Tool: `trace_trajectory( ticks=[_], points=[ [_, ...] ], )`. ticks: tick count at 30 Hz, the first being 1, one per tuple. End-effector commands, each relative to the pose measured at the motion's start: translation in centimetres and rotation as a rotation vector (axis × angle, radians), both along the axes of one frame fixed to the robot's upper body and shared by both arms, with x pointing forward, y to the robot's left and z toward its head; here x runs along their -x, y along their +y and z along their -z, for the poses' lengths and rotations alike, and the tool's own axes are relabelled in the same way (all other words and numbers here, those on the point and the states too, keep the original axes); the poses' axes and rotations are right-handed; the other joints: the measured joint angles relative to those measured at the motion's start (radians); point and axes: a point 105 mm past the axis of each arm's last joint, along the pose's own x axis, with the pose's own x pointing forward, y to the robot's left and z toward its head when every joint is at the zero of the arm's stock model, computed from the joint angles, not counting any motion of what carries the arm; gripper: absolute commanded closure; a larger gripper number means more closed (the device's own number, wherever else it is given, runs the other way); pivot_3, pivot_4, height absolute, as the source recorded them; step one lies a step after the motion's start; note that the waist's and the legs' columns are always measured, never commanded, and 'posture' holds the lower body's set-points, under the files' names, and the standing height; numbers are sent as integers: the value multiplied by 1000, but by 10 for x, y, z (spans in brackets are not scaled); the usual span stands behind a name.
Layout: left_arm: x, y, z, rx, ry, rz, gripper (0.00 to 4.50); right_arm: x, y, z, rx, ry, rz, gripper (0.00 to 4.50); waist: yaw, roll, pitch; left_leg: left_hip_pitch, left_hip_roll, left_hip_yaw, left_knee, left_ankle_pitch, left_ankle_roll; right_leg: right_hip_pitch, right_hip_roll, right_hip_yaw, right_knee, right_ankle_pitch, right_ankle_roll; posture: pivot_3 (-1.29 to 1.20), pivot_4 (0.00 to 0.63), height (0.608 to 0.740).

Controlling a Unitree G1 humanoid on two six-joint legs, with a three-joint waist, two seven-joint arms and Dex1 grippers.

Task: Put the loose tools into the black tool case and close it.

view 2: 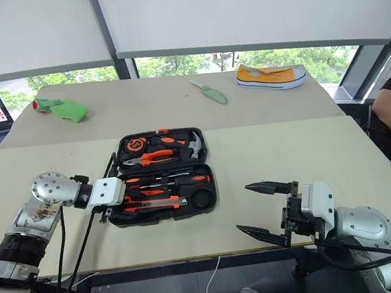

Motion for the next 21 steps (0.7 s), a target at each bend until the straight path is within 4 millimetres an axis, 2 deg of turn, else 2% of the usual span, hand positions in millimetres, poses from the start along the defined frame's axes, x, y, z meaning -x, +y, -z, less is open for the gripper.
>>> trace_trajectory(
  ticks=[1, 2, 4, 6, 7, 9, 15, 18, 21],
  points=[
    [-2, 3, 2, -23, 16, -13, 2727, 4, 0, -11, 3, -42, -3, 0, 0, 0, 0, 0, 0, 0, 0, 0, 0, 0, 0, 0, 0, 0, 0, 0, 150, 740],
    [-1, 3, 3, -12, 32, -13, 2727, 4, 0, -11, 2, -40, -4, 0, 0, 0, 0, 0, 0, 0, 1, 0, 0, 1, 0, 0, 0, 1, 1, 0, 150, 740],
    [0, 3, 4, 3, 41, -26, 1717, 4, 0, -10, 0, -38, -4, 0, -1, 0, 0, 0, 0, 0, 2, 0, 0, 1, 0, 0, 0, 1, 1, 0, 150, 740],
    [0, 2, 0, 46, 39, -18, 1224, 3, 0, -10, -1, -35, -4, 0, -4, 0, 0, 0, 0, 0, 2, 0, 0, 1, 0, 0, 0, 1, 1, 0, 150, 740],
    [-1, -1, -11, 130, 40, -13, 813, 3, -1, -10, -2, -32, -4, 0, -5, 0, 0, 0, 0, 0, 2, 0, 0, 1, 0, 0, 0, 1, 1, 0, 150, 740],
    [-4, -1, -25, 229, 49, -16, 813, 2, -2, -10, -3, -29, -4, 0, -5, 0, 0, 0, 0, 0, 2, 0, 1, 1, 0, 0, 0, 1, 1, 0, 150, 740],
    [-6, 3, -49, 388, 69, -17, 813, -1, -8, -8, -17, -3, 17, 0, -1, 0, 0, -1, 0, -1, 3, 0, 1, 0, 0, 0, 0, 1, 1, 0, 150, 740],
    [-8, -2, -48, 442, 88, -33, 1542, -2, -9, -7, -28, 5, 30, 0, 0, 0, 0, -1, 0, -1, 4, 0, 1, 1, 0, 0, 0, 1, 1, 0, 150, 740],
    [-8, -8, -42, 439, 92, -30, 2636, -3, -9, -6, -37, 7, 37, 0, 2, 0, 0, -1, -1, -2, 5, 0, 1, 2, 0, 0, 0, 1, 2, 0, 150, 740]
  ],
)
